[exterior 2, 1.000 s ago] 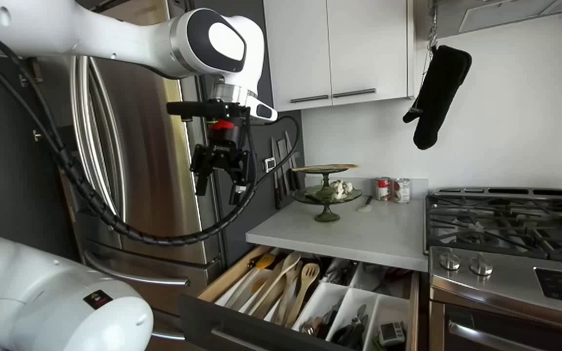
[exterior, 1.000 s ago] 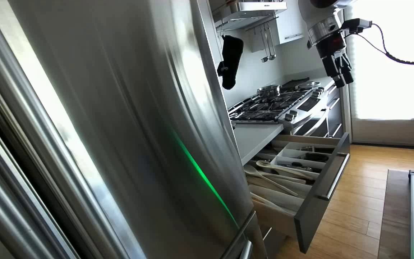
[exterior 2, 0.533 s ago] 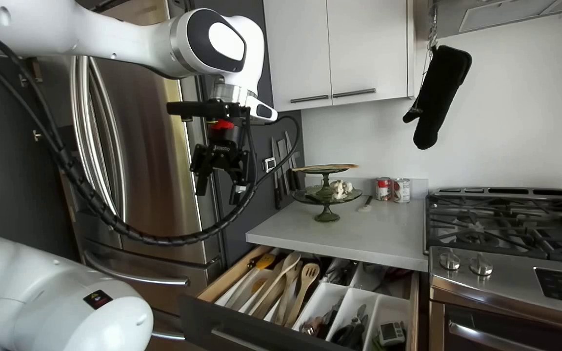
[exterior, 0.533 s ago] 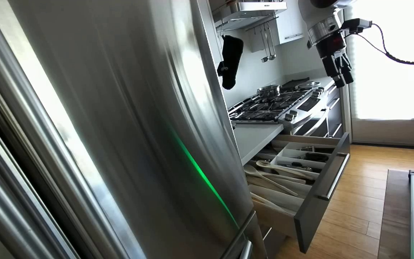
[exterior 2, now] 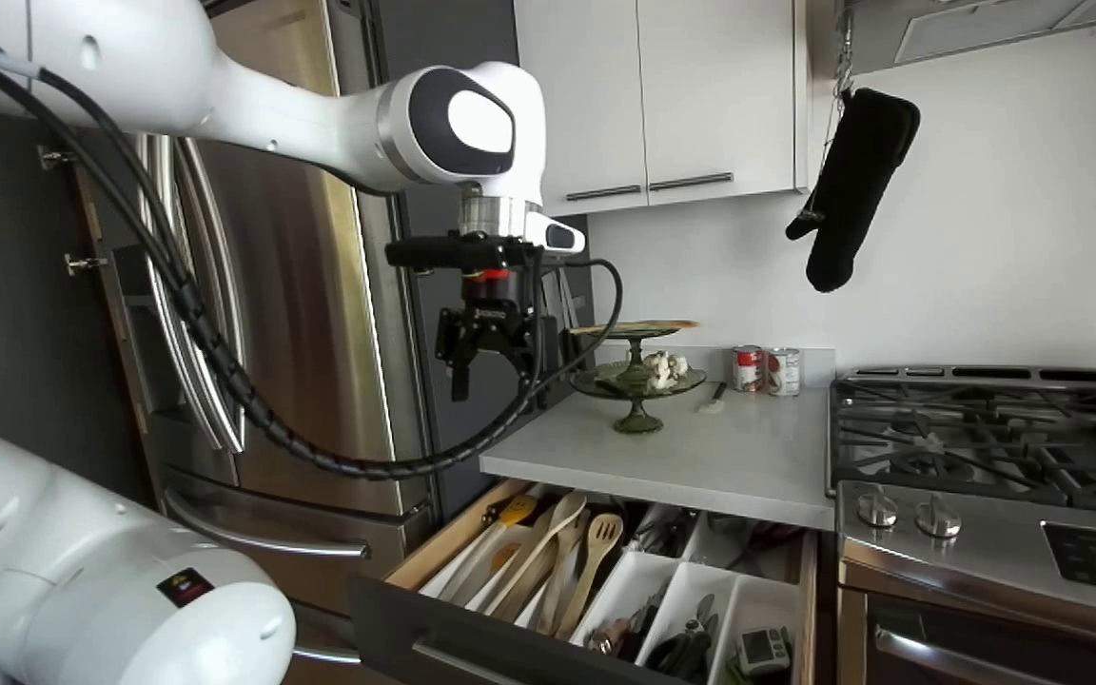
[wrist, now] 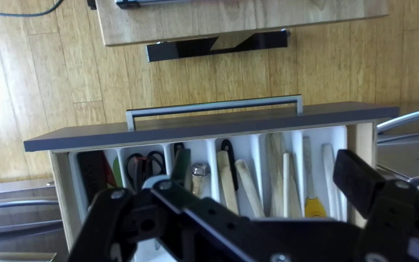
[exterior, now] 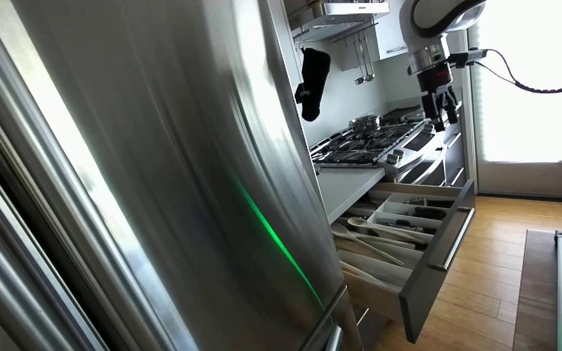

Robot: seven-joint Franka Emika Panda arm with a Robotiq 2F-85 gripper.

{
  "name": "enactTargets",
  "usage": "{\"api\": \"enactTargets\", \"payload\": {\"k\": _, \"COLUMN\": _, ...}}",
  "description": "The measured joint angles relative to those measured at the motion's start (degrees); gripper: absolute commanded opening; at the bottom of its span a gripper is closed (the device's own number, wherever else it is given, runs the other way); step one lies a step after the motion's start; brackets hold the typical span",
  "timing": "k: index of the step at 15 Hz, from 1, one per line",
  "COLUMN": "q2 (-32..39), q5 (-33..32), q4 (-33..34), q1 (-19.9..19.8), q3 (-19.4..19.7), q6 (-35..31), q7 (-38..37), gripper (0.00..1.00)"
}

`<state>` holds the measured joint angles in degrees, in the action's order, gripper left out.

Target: Remove one scissors from the open drawer and put it on the counter

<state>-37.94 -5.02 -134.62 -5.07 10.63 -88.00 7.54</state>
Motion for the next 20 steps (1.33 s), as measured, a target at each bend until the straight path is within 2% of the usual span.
{"api": "enactTargets", "payload": {"k": 3, "q2": 4.43, "q5": -2.84, "q4": -2.64, "q1": -0.69, "q3": 2.23, "q6": -7.95, "q7": 4.21, "gripper": 1.0}}
{"api": "enactTargets", "payload": {"k": 9, "q2": 14.04, "q5": -4.52, "q4": -8.18, "q1": -2.6, "q3": 6.04, "q6": -28.58, "q7": 10.24, "gripper": 1.0}}
{"api": "enactTargets", "payload": {"k": 20, "q2": 35.45, "q5": -4.0, "q4": -10.06, "q1": -5.9, "q3": 6.94, "q6": -53.58, "q7": 12.46, "gripper": 1.0}}
